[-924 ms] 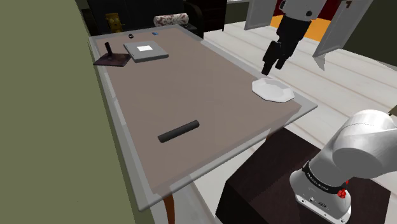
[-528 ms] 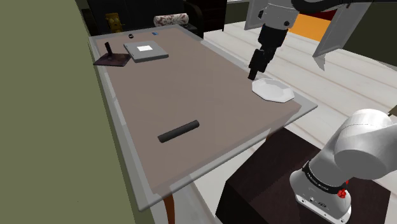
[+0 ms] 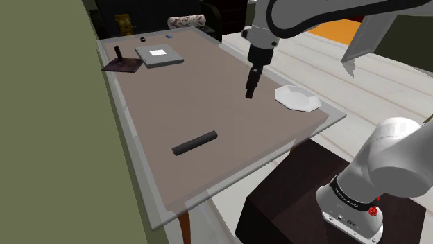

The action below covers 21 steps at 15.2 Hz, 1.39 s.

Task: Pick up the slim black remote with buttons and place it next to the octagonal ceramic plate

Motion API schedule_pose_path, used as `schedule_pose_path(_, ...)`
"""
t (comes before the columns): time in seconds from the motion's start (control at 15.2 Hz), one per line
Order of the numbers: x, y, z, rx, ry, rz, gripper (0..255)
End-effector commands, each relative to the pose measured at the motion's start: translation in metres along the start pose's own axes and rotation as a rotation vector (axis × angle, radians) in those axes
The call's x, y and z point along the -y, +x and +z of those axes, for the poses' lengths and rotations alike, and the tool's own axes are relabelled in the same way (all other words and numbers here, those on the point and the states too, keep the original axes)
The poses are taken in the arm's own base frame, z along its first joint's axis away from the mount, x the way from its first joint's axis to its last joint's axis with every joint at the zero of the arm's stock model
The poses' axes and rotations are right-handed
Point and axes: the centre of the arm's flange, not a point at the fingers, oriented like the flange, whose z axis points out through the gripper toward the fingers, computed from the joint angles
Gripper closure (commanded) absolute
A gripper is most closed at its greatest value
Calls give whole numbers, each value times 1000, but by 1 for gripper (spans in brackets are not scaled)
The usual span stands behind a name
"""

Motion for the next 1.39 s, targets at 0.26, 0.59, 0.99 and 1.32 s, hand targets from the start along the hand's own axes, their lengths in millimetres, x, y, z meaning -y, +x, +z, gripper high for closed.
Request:
schedule_pose_path(0.26, 19, 66, 52, 35, 2, -255, 0)
schedule_pose_path(0.59, 49, 112, 94, 65, 3, -465, 0)
schedule_pose_path(0.99, 97, 156, 146, 101, 4, -717, 0)
schedule_pose_path(1.32, 120, 170, 181, 116, 5, -828, 0)
